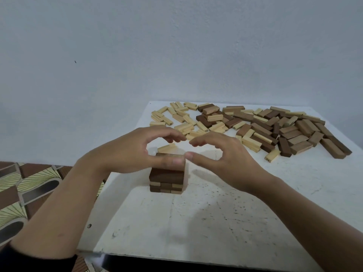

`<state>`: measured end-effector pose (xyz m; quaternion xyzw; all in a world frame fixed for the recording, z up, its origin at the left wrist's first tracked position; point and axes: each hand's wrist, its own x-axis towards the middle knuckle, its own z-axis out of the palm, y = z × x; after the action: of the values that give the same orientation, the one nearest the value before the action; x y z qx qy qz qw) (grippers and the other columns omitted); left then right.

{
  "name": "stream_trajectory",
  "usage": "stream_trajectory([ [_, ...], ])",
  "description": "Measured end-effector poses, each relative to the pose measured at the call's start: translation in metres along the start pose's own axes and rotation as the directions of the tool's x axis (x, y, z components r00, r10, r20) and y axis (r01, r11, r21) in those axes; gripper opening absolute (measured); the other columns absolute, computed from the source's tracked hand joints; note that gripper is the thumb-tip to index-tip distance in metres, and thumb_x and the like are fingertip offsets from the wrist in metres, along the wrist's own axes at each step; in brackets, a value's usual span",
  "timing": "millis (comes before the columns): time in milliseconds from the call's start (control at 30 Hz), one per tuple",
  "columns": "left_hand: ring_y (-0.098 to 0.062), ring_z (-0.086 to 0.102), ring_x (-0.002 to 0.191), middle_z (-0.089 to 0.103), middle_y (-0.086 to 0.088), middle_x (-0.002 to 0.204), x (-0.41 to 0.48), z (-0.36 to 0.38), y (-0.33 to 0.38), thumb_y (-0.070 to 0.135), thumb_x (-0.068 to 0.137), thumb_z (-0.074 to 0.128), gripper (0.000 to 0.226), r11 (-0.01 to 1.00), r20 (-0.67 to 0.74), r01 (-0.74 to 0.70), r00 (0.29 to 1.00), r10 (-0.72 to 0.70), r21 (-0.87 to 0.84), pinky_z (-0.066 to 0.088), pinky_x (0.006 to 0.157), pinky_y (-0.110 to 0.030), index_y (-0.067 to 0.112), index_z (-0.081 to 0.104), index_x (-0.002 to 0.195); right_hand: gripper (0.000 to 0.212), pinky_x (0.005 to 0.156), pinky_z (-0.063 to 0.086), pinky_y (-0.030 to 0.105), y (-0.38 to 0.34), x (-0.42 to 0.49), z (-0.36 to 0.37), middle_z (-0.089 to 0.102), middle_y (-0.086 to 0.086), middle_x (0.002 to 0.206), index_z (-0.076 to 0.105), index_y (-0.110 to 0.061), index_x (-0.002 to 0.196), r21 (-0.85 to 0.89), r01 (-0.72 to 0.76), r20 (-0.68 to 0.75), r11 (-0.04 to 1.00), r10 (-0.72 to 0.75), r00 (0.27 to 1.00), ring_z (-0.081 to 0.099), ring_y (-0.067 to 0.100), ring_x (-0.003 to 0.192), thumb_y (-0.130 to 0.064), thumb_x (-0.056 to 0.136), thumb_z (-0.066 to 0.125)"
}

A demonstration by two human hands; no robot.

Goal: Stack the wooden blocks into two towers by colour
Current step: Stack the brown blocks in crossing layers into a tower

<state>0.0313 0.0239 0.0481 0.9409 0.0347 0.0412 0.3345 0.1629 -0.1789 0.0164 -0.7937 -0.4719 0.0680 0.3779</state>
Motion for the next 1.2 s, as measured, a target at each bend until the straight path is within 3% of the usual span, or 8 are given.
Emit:
stream_trajectory([
  [100,0.01,0.052,0.12,0.061,0.031,0.12,0.015,0.002,0.003,0.058,0.089,0.058,0.034,1.0,-0.064,-0.024,0.998,0.025,0.005,0.042,0.091,-0.019,0.047,0.065,0.121,0.041,0.078,0.04,0.003,0.009,0.003,-0.008,0.069,-0.02,0.101,0.072,-0.029,0.101,0.025,0.025,-0.082,0.999,-0.023,0.996,0.06,-0.005,0.101,-0.063,0.087,0.057],
  [200,0.009,0.054,0.116,0.064,0.027,0.116,0.035,0.003,0.007,0.046,0.099,0.054,0.025,0.997,-0.055,-0.051,0.997,0.055,0.059,0.044,0.092,-0.018,0.042,0.066,0.12,0.017,0.077,0.039,0.002,0.03,0.011,-0.018,0.07,-0.015,0.093,0.072,-0.021,0.095,-0.002,0.028,-0.131,1.0,-0.028,0.991,0.061,-0.003,0.093,-0.035,0.097,0.063],
  [333,0.011,0.051,0.114,0.062,0.024,0.122,0.077,0.003,-0.002,0.037,0.105,0.051,0.026,0.988,0.045,-0.055,0.998,0.049,0.141,0.039,0.087,-0.015,0.035,0.065,0.127,0.013,0.074,0.039,0.004,0.062,0.032,-0.033,0.069,-0.014,0.092,0.071,-0.02,0.097,-0.141,-0.031,-0.14,0.99,0.011,0.99,0.061,0.0,0.09,-0.022,0.1,0.059],
  [567,-0.006,0.044,0.132,0.052,0.016,0.14,0.15,0.011,-0.021,0.035,0.11,0.041,0.032,0.945,0.172,-0.073,0.985,0.018,0.318,0.035,0.106,-0.03,0.038,0.057,0.138,0.019,0.087,0.046,0.039,0.096,0.089,-0.029,0.062,-0.01,0.101,0.067,-0.021,0.105,-0.353,-0.067,-0.116,0.933,0.028,0.993,0.056,0.017,0.102,-0.024,0.102,0.049],
  [667,-0.014,0.044,0.134,0.052,0.012,0.138,0.177,0.016,-0.029,0.035,0.109,0.039,0.032,0.915,0.172,-0.079,0.985,0.011,0.395,0.034,0.111,-0.053,0.035,0.058,0.134,0.022,0.096,0.045,0.049,0.103,0.11,-0.024,0.065,-0.005,0.114,0.067,-0.02,0.114,-0.391,-0.073,-0.121,0.918,0.028,0.992,0.056,0.021,0.112,-0.023,0.101,0.049],
  [900,-0.011,0.043,0.12,0.053,0.011,0.124,0.2,0.022,-0.05,0.045,0.108,0.035,0.035,0.848,0.162,-0.089,0.987,0.003,0.523,0.024,0.09,-0.046,0.039,0.058,0.135,0.03,0.103,0.037,0.048,0.117,0.131,-0.026,0.057,-0.011,0.132,0.06,-0.03,0.128,-0.45,-0.079,-0.023,0.889,0.077,0.997,0.046,0.017,0.121,-0.031,0.103,0.042],
  [1067,-0.009,0.048,0.108,0.053,0.008,0.111,0.205,0.022,-0.057,0.043,0.106,0.044,0.026,0.853,0.053,-0.068,0.997,0.047,0.518,0.018,0.084,-0.039,0.041,0.064,0.121,0.011,0.097,0.041,0.047,0.128,0.136,-0.025,0.054,-0.018,0.101,0.059,-0.029,0.094,-0.43,-0.071,-0.069,0.9,0.045,0.997,0.048,0.014,0.103,-0.04,0.093,0.055],
  [1200,-0.009,0.046,0.108,0.051,0.008,0.115,0.211,0.025,-0.057,0.042,0.103,0.05,0.026,0.839,0.031,-0.057,0.998,0.048,0.542,0.017,0.083,-0.039,0.039,0.062,0.126,0.033,0.091,0.041,0.038,0.128,0.145,-0.03,0.056,-0.016,0.096,0.063,-0.032,0.094,-0.355,-0.095,-0.159,0.93,0.04,0.986,0.051,0.011,0.097,-0.06,0.082,0.051],
])
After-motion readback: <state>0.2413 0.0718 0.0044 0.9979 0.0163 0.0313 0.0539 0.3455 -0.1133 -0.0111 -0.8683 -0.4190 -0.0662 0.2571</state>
